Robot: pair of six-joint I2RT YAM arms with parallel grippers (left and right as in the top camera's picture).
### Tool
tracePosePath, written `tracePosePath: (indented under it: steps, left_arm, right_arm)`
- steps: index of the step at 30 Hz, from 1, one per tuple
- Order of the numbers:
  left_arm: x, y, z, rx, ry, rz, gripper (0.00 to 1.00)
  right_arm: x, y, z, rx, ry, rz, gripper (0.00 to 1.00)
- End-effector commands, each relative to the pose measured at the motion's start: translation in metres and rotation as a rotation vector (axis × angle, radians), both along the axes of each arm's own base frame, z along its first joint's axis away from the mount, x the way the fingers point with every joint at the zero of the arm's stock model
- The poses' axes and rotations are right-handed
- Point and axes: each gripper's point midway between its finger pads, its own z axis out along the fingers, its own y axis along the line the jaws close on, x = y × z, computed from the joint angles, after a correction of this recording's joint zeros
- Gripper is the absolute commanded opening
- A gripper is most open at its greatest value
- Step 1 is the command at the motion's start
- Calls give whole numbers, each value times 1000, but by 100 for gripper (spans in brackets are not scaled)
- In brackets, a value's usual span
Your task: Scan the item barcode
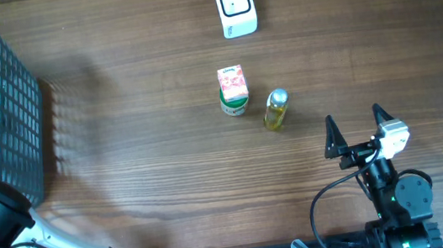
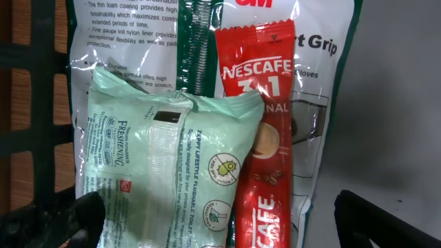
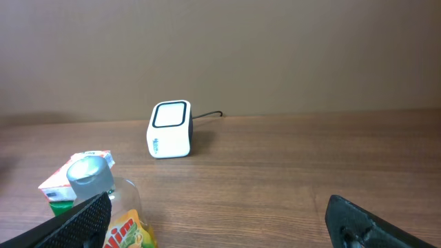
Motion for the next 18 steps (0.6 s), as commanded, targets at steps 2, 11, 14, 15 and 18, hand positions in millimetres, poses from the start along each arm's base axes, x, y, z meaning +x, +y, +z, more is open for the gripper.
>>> tracePosePath:
  steps: [2, 11, 14, 15, 18]
  left_arm:
    - [1, -10, 12, -30, -33, 8, 95]
    - [0, -1, 47, 52, -73, 23, 100]
    - [1, 5, 47, 65, -84, 32, 100]
    - [0, 8, 46, 68, -87, 37, 100]
    - [-6, 15, 33, 52, -72, 55, 100]
  right_arm:
    - [0, 0, 1, 4, -7, -1, 100]
    - [0, 0, 1, 4, -7, -1, 100]
    - [0, 0, 1, 4, -7, -1, 100]
    - [0, 0, 1, 4, -7, -1, 100]
    - [0, 0, 1, 4, -7, -2, 100]
